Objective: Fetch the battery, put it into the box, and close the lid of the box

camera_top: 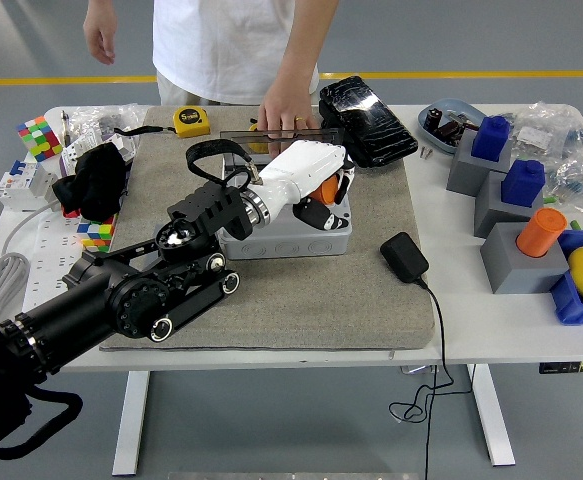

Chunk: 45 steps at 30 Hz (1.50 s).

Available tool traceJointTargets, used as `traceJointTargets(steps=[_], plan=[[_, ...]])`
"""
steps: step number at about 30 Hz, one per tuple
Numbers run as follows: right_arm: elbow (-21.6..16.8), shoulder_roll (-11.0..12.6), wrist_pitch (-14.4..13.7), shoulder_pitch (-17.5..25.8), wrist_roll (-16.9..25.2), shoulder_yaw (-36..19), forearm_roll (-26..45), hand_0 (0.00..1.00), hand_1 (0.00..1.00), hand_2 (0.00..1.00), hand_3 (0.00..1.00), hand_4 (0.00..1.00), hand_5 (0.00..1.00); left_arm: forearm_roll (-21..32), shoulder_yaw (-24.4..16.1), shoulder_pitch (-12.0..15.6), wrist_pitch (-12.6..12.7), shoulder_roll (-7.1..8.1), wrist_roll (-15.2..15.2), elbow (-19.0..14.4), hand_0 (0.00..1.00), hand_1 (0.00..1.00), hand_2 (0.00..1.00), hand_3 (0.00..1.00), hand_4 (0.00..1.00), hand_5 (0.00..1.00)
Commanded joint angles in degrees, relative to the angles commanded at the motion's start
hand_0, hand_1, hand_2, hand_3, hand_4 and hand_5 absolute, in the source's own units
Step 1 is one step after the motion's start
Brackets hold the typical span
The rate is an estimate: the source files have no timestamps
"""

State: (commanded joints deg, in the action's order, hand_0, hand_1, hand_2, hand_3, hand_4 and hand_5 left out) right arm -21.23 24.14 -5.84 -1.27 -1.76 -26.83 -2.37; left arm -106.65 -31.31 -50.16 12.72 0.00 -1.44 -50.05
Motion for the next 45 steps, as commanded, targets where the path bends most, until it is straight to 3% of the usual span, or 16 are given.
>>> traceJointTargets(steps=[8, 9, 14, 15, 20, 21, 32, 33, 38, 39, 45], plan=[[0.02, -0.03, 0.01, -0.07, -0.04, 0.26, 0.20, 0.546, 0.601, 0.587, 0.544, 0.922, 0.464, 2.17, 2.03, -1.97, 0.68, 0.00, -1.18, 3.65, 0.123, 0.115, 0.149, 0.239, 0.998, 0.063], [0.00, -0.04, 0.01, -0.10, -0.03, 0.24, 0.16, 0.545, 0.601, 0.587, 0.544, 0.923, 0.463, 2.57, 2.21, -2.06, 0.83, 0.00, -1.46, 4.01, 0.210, 0.208, 0.208, 0.341, 0.998, 0.077], [-0.07, -0.02, -0.01, -0.21, 0.00, 0.25, 0.06, 0.545, 0.601, 0.587, 0.544, 0.923, 0.463, 3.04, 2.51, -2.00, 1.81, 0.00, -2.93, 4.96, 0.210, 0.208, 0.208, 0.341, 0.998, 0.077], [-0.06, -0.03, -0.01, -0.21, 0.00, 0.29, 0.09, 0.546, 0.601, 0.587, 0.544, 0.923, 0.464, 2.94, 2.56, -2.01, 1.97, 0.00, -3.20, 5.07, 0.315, 0.372, 0.348, 0.609, 0.998, 0.084], [-0.05, -0.06, 0.01, -0.12, -0.03, 0.41, 0.13, 0.546, 0.601, 0.587, 0.544, 0.923, 0.464, 2.42, 2.72, -2.05, 2.46, 0.00, -3.99, 5.67, 0.315, 0.372, 0.348, 0.609, 0.998, 0.084], [-0.05, -0.07, 0.01, -0.11, -0.04, 0.44, 0.13, 0.546, 0.601, 0.587, 0.544, 0.923, 0.464, 2.29, 2.76, -2.03, 2.55, 0.00, -4.04, 5.74, 0.406, 0.546, 0.486, 0.724, 0.998, 0.097], [-0.26, -0.10, -0.01, -0.17, 0.00, -0.09, -0.37, 0.546, 0.601, 0.588, 0.544, 0.923, 0.465, 1.42, 1.99, -1.39, 2.34, 0.00, -3.67, 4.89, 0.421, 0.564, 0.518, 0.739, 0.998, 0.099], [-0.26, -0.10, -0.02, -0.17, 0.01, -0.13, -0.39, 0.546, 0.601, 0.587, 0.544, 0.923, 0.465, 1.50, 1.72, -1.24, 2.33, 0.00, -3.73, 4.49, 0.460, 0.618, 0.579, 0.750, 0.998, 0.113], [-0.26, -0.05, -0.01, -0.10, 0.00, -0.16, -0.42, 0.546, 0.601, 0.587, 0.544, 0.923, 0.465, 2.79, -0.29, 0.04, 2.72, 0.00, -4.89, 1.16, 0.460, 0.618, 0.579, 0.750, 0.998, 0.113], [-0.24, -0.04, -0.02, -0.08, -0.01, -0.15, -0.40, 0.546, 0.601, 0.587, 0.544, 0.923, 0.465, 2.96, -1.12, 0.48, 3.02, 0.00, -5.36, 0.20, 0.494, 0.643, 0.640, 0.747, 0.998, 0.164], [-0.20, -0.07, -0.01, 0.06, -0.01, -0.15, -0.34, 0.546, 0.601, 0.587, 0.544, 0.922, 0.465, 3.54, -6.57, 2.16, 4.82, 0.00, -7.94, -3.98, 0.512, 0.647, 0.639, 0.741, 0.998, 0.190]])
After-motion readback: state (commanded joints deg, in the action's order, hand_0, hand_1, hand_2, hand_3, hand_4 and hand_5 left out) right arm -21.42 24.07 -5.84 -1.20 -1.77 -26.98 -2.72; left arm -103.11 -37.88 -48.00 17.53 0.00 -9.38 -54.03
